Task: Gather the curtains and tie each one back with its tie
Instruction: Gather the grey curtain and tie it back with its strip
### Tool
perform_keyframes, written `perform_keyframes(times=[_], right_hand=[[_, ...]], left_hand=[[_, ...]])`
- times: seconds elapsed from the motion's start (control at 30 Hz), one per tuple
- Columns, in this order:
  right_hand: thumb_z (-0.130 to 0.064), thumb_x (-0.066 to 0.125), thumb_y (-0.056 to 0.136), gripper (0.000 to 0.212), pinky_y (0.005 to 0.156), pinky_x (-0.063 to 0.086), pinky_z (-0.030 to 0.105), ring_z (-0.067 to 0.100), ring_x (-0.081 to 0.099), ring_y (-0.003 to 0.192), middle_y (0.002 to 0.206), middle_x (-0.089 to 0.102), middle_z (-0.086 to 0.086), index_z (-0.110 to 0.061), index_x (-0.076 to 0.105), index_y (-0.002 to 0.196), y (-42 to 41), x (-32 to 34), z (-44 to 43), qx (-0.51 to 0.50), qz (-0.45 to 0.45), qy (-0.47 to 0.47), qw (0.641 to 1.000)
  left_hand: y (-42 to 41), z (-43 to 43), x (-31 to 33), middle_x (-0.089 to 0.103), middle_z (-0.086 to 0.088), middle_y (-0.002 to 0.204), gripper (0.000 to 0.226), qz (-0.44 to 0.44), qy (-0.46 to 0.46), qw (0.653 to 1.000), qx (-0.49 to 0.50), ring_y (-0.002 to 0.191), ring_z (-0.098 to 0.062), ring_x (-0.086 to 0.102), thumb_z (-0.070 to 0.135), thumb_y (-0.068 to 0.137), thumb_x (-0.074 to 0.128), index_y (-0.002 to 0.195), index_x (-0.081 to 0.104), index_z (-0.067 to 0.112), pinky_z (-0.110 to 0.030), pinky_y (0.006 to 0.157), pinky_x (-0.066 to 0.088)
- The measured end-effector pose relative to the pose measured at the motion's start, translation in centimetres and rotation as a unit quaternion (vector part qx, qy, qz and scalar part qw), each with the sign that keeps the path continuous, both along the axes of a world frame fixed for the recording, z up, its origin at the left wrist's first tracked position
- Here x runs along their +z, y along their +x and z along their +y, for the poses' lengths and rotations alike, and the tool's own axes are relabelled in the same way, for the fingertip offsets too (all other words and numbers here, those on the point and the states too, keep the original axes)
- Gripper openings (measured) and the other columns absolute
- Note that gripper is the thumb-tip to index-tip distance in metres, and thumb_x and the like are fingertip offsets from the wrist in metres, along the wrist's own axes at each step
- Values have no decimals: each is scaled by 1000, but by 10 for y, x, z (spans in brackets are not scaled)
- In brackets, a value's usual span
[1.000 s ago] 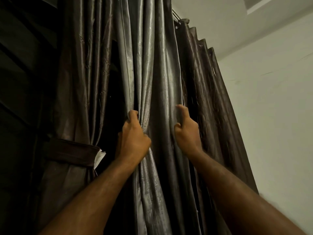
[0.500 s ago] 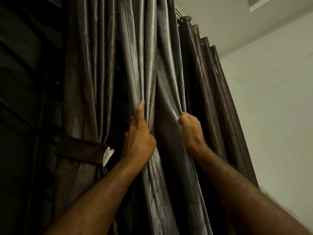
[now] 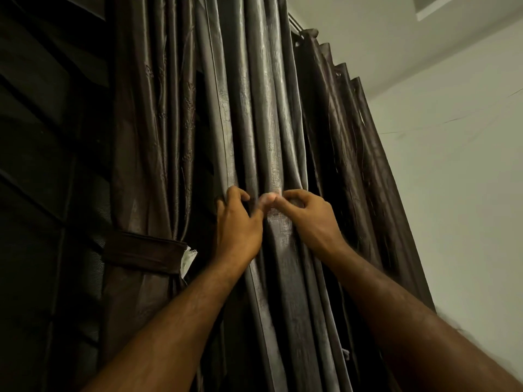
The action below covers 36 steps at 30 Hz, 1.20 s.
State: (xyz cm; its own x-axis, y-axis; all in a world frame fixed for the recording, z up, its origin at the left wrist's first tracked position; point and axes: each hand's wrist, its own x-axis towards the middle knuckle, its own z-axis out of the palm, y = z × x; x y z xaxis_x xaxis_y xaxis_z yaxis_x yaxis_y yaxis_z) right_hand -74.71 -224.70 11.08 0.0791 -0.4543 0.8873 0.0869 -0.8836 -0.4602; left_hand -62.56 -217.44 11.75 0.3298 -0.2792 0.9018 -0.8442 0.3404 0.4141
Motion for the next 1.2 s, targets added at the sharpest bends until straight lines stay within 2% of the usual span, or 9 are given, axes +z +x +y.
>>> perform_keyframes(times=[0.1,0.17,0.3,0.43,0.57,0.7,0.83,1.03,1.2], right_hand=[[-44,73,89,27,56,44,16,-4,60,72,85,66,-11,-18,68,88,5,5,2,-48,-10,-4,999],[-29,66,97,31,55,50,36,11,57,60,70,63,7,-6,63,76,8,7,-3,-68,-35,19,997],[-17,63,98,14,64,54,23,3,59,73,95,70,-8,-15,69,110,12,6,-8,-124,-61,-6,990],[-14,66,96,66,71,59,24,3,66,81,105,69,-9,-36,35,151,23,4,-12,-116,-39,-38,992],[-11,54,101,74,71,59,19,-6,67,78,96,65,-18,-53,23,153,31,1,-9,-60,-1,-102,993],[-18,52,102,25,75,52,27,11,67,85,90,70,-2,-11,75,107,28,5,-8,40,-25,-34,998],[-53,60,95,55,73,52,34,17,65,77,84,70,8,1,69,94,22,11,-1,114,1,18,993],[-21,56,101,36,51,31,25,7,37,53,60,43,0,-9,49,68,19,16,-13,-42,-8,-17,999],[-20,54,102,42,44,32,15,0,38,45,58,39,-6,-18,41,62,26,15,-19,-52,-27,-29,998]], left_hand=[[4,0,2,36,7,113,42,8,7,999,32,86,-9,43,52,86,63,114,45,26,-16,53,26],[8,0,2,39,1,123,37,2,24,997,78,82,-8,42,35,86,70,114,52,20,-13,51,26],[10,6,-1,46,-7,123,6,-4,0,997,77,76,-8,48,21,88,61,91,56,19,-17,59,37],[-1,6,-7,39,-11,141,11,-67,1,994,90,99,-24,59,33,91,59,97,54,26,-20,65,41],[-12,3,-9,28,-11,152,16,-104,7,989,101,110,-30,59,33,94,56,109,55,28,-25,73,42],[-13,-1,-13,14,-9,159,22,-133,35,983,118,111,-30,60,36,95,55,116,53,33,-24,68,43],[-9,-2,-14,6,-6,162,32,-137,77,985,71,124,-31,54,47,92,54,121,55,34,-27,83,46],[6,1,-13,38,2,143,64,-91,-48,994,26,87,8,51,10,84,68,128,32,40,-8,56,37],[16,7,-9,50,-1,134,75,-11,-99,995,-4,73,12,52,9,86,65,139,20,38,-8,43,41]])
